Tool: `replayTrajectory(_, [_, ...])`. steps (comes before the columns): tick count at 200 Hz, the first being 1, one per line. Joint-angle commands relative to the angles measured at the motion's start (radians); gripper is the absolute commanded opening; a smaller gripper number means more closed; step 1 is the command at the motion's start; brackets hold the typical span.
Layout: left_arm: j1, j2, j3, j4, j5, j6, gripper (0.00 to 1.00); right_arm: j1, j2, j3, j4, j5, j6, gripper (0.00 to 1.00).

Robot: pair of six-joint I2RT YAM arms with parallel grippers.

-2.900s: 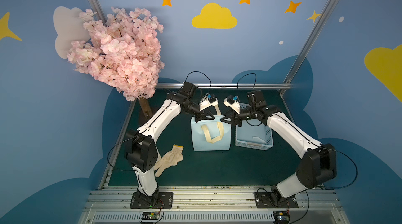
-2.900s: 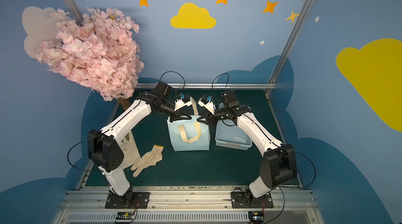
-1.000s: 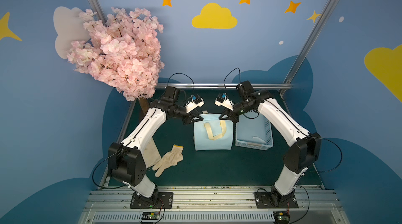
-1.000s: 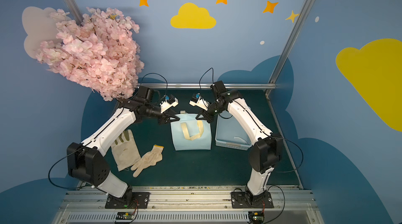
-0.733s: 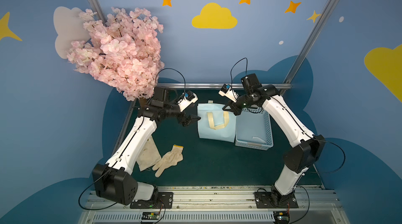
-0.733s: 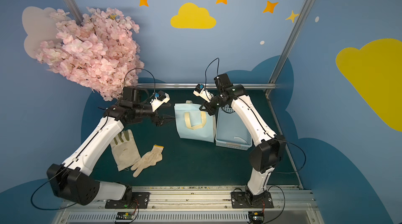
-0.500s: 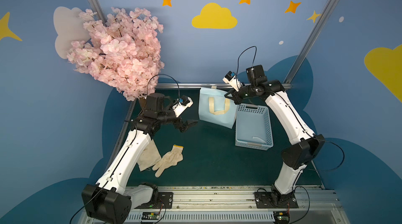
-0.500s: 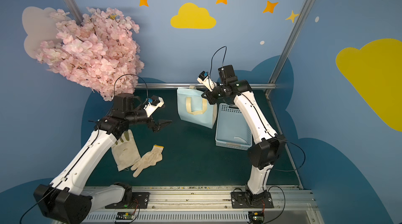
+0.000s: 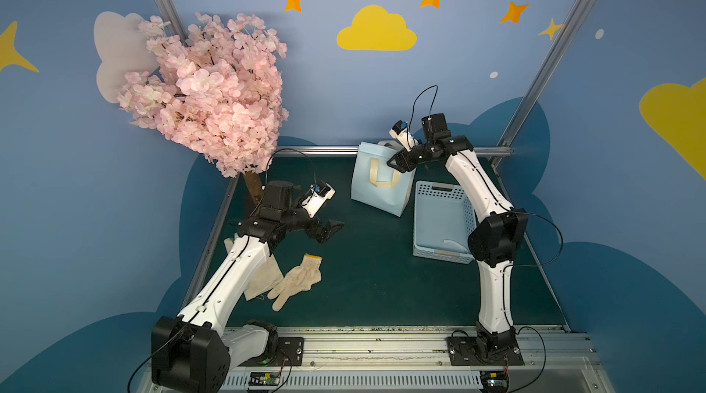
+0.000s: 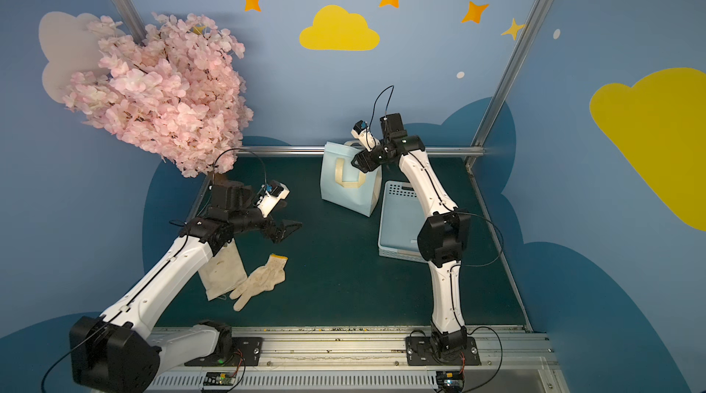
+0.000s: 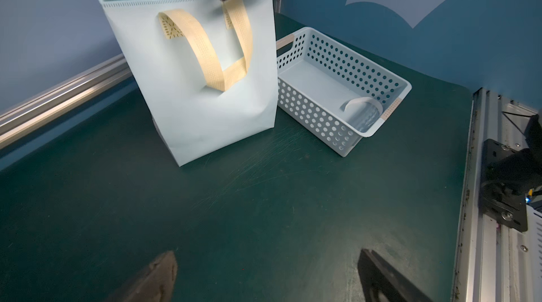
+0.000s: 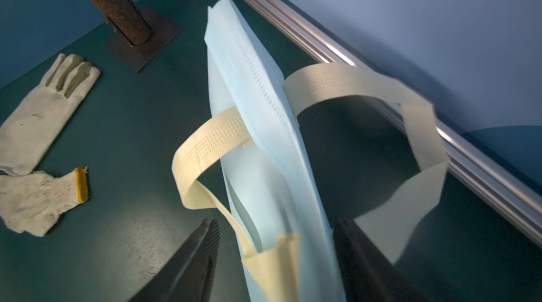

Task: Place the ice pack in the delivery bag
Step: Place the delivery bag at the center of the board, then reset both arms

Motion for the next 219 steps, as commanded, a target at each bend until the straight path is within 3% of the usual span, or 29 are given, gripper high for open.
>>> replayTrajectory(1, [0.004, 0.002, -0.026, 0.068, -0.055, -0.081, 1.00, -0.005, -0.131, 0.035, 0.032, 0.084, 0.011, 0.86])
replayTrajectory(18, [0.005, 0.008, -0.048, 0.109, -0.109, -0.128, 1.00, -0.021, -0.220, 0.003, 0.023, 0.153, 0.016, 0.96])
replayTrajectory(53, [0.004, 0.020, -0.089, 0.186, -0.276, -0.234, 1.00, -0.089, -0.462, -0.213, 0.042, 0.235, 0.089, 0.98])
replayTrajectory(87, [0.010, -0.007, -0.176, 0.315, -0.523, -0.378, 1.00, -0.181, -0.741, -0.620, 0.145, 0.326, 0.132, 0.98])
replayTrajectory(117, [0.023, -0.016, -0.238, 0.401, -0.650, -0.444, 1.00, -0.293, -0.964, -1.047, 0.334, 0.390, 0.244, 0.98])
replayTrajectory(147, [0.035, -0.015, -0.276, 0.454, -0.675, -0.440, 1.00, -0.347, -1.131, -1.438, 0.543, 0.406, 0.260, 0.98])
replayTrajectory(172, [0.045, -0.010, -0.303, 0.479, -0.681, -0.432, 1.00, -0.353, -1.226, -1.662, 0.717, 0.430, 0.232, 0.98])
replayTrajectory(219, [0.078, -0.014, -0.379, 0.535, -0.712, -0.446, 1.00, -0.384, -1.189, -1.850, 0.949, 0.392, 0.283, 0.98])
